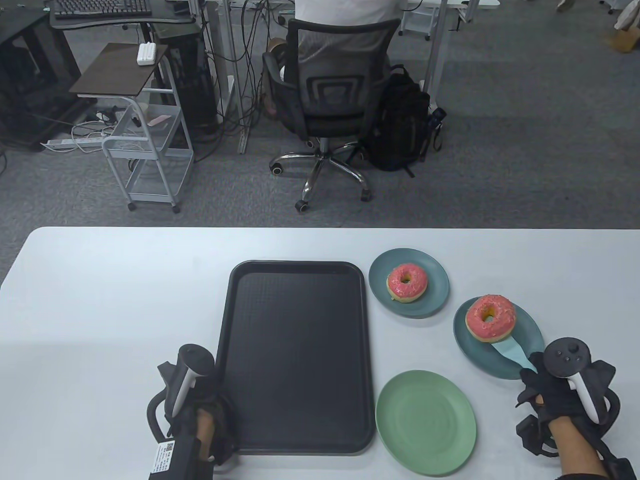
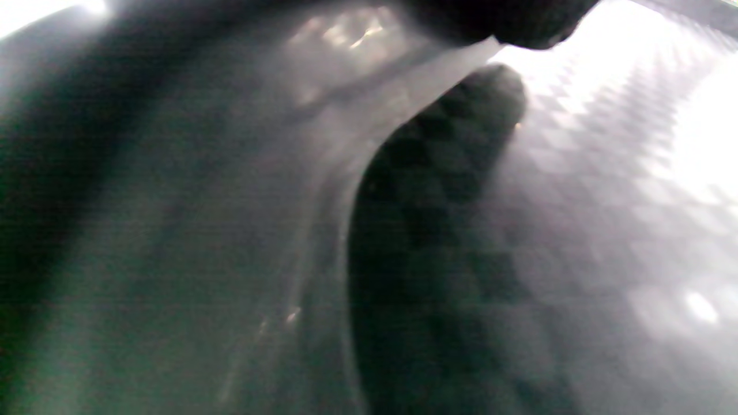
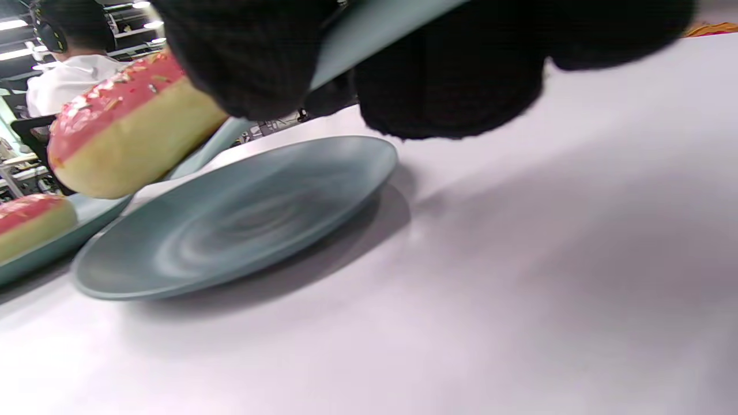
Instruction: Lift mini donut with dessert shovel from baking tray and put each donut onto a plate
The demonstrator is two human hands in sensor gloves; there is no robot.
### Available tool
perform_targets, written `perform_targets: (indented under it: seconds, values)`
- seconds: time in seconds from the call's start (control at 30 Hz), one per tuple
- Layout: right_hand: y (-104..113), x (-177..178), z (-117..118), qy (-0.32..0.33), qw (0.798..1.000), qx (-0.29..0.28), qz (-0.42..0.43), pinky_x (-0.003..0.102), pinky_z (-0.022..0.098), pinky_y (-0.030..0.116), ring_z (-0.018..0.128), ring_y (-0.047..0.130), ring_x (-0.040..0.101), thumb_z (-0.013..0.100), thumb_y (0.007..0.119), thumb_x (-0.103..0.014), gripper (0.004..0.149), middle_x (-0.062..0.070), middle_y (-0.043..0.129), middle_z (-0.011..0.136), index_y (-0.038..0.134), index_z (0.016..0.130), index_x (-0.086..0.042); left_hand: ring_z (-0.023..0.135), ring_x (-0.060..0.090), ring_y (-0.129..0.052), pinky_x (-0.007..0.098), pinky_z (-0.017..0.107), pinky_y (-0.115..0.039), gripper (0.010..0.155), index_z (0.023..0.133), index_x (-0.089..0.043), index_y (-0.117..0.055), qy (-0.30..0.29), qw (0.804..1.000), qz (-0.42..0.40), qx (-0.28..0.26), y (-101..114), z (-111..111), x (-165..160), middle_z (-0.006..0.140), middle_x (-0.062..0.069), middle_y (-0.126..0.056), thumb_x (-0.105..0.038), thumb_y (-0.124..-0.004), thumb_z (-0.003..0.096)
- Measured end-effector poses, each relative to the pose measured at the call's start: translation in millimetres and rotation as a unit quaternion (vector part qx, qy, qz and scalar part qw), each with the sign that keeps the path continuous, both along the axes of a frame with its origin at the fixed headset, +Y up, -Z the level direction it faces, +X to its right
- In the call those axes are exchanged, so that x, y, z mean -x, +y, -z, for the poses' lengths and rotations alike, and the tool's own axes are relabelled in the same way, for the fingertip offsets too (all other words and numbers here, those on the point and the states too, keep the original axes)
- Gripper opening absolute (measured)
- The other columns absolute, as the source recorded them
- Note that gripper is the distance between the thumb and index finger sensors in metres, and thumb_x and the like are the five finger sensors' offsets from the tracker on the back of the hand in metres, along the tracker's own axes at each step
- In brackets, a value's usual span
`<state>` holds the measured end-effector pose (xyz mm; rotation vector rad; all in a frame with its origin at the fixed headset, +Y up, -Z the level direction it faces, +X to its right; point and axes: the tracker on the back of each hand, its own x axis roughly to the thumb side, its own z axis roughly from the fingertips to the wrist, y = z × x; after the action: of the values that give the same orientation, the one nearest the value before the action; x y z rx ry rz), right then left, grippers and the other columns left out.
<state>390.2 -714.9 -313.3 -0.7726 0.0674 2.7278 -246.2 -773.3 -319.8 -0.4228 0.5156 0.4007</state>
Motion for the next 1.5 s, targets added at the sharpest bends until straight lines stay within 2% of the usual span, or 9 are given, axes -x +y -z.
perform_targets:
  seconds: [0.5,0.8,1.13,1.5]
  values:
    - [-10,7,2,0.000,0.999,0.015,-0.052,0.049,0.040,0.083,0.051,0.092,0.035,0.043,0.088,-0.032,0.054,0.019,0.091,0.076,0.074,0.093,-0.020,0.053,0.011,-0.087,0.033,0.043,-0.079,0.061,0.095,-0.031,-0.050,0.000,1.000,0.002,0.000,0,0,0,0.083,-0.002,-0.064,-0.041,-0.076,0.0409]
    - [-6,9,3,-0.004,0.998,0.008,-0.061,0.050,0.042,0.083,0.054,0.092,0.037,0.043,0.089,-0.030,0.055,0.020,0.089,0.078,0.073,0.095,-0.018,0.053,0.011,-0.086,0.033,0.043,-0.079,0.061,0.095,-0.031,-0.050,-0.001,1.000,0.003,0.000,0,0,0,0.083,-0.002,-0.064,-0.041,-0.076,0.0410]
    - [2,0,-2,-0.063,0.993,-0.013,-0.102,0.050,0.043,0.082,0.056,0.091,0.037,0.044,0.088,-0.029,0.055,0.020,0.087,0.080,0.071,0.095,-0.020,0.053,0.010,-0.086,0.033,0.043,-0.079,0.061,0.095,-0.031,-0.049,-0.002,1.000,0.004,0.000,-1,0,-1,0.084,-0.002,-0.064,-0.041,-0.076,0.0411]
    - [-1,-21,-8,-0.114,0.989,-0.009,-0.094,0.048,0.041,0.084,0.054,0.092,0.035,0.045,0.086,-0.031,0.056,0.019,0.088,0.080,0.069,0.096,-0.017,0.053,0.010,-0.086,0.033,0.043,-0.079,0.061,0.095,-0.031,-0.049,-0.002,1.000,0.004,0.000,-1,0,-1,0.084,-0.002,-0.063,-0.041,-0.076,0.0412]
